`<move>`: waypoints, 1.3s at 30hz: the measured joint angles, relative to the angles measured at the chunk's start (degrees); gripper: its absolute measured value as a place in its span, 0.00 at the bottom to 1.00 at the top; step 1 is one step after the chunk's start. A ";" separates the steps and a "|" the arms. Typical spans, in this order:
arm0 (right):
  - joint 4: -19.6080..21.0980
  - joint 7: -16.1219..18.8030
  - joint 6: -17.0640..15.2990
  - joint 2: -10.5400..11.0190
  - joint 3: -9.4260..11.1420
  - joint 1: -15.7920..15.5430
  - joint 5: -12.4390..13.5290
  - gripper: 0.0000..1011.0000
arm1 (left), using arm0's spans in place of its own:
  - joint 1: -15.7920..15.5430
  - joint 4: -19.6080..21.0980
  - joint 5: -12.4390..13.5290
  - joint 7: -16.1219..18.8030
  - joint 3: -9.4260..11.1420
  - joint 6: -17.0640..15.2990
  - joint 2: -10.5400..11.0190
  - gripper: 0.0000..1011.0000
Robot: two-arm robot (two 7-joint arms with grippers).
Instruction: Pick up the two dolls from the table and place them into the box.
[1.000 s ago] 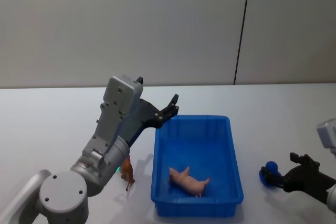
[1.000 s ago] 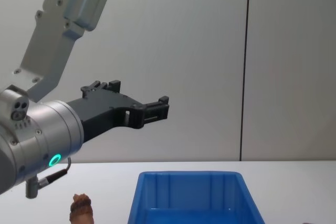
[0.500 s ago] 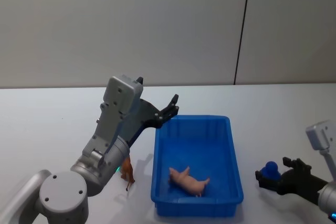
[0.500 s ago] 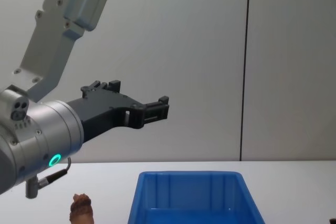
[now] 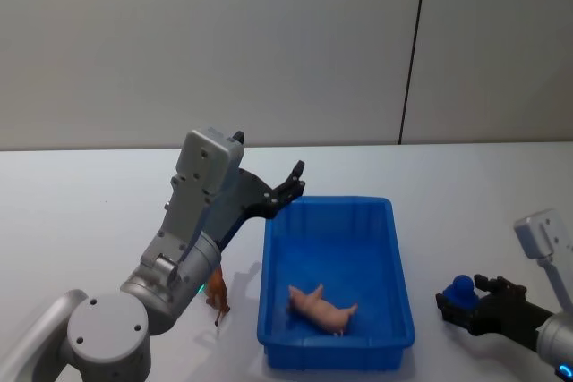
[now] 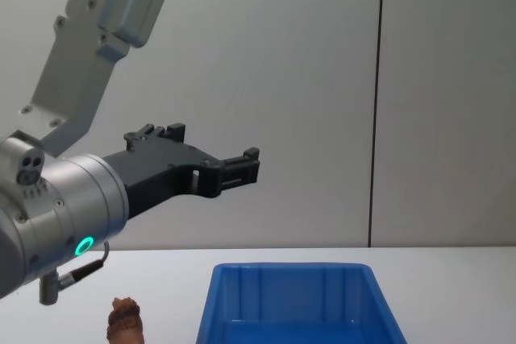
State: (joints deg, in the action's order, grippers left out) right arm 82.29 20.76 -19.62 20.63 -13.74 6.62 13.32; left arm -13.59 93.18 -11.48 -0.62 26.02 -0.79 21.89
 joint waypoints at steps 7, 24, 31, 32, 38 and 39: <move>-0.06 -0.12 0.00 0.00 -0.06 0.00 -0.08 0.62 | 0.00 0.00 0.00 0.00 0.00 0.00 0.00 0.99; 1.61 -0.64 1.48 0.43 0.09 -0.59 0.24 0.39 | 0.00 0.00 0.00 0.00 0.00 0.00 0.00 0.99; 3.77 -1.13 4.01 0.65 0.48 -0.71 0.88 0.34 | 0.00 0.00 0.00 0.00 0.00 0.00 0.00 0.99; 4.02 -1.14 4.27 0.65 0.51 -0.71 0.93 0.34 | 0.00 0.00 0.00 0.00 0.00 0.00 0.00 0.99; 6.18 -0.75 6.38 0.43 0.59 -0.14 1.25 0.30 | 0.00 0.00 0.00 0.00 0.00 0.00 0.00 0.99; 6.42 -0.61 6.62 0.36 0.56 -0.02 1.26 0.29 | 0.00 0.00 0.00 0.00 0.00 0.00 0.00 0.99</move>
State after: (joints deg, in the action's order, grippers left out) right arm 88.71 20.16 -13.00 20.99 -13.18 6.60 14.58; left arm -13.59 93.18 -11.48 -0.62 26.02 -0.80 21.90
